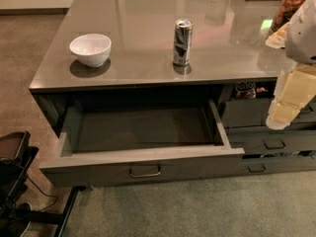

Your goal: Close top drawer

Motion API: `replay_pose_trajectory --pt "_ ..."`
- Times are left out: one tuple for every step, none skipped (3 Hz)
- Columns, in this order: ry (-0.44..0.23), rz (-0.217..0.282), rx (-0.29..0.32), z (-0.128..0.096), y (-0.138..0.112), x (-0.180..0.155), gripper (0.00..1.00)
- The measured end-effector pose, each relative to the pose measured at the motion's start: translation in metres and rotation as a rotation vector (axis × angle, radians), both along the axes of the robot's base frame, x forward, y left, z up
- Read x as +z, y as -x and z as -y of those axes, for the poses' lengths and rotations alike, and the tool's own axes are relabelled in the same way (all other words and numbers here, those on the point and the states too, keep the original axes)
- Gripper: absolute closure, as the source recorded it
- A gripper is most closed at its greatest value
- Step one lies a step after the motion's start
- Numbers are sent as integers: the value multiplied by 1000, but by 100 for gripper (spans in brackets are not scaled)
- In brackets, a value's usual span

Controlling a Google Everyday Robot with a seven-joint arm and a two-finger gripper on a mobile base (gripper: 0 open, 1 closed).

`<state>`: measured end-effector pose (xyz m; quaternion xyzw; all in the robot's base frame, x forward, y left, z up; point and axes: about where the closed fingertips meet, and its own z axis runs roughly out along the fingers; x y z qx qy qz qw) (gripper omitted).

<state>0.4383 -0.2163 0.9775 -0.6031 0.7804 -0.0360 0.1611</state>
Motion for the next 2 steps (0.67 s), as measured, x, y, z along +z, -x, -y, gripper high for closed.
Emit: replay_pose_trajectory --pt "0 0 0 0 0 0 0" --pt "-30 9 1 -4 3 -11 16"
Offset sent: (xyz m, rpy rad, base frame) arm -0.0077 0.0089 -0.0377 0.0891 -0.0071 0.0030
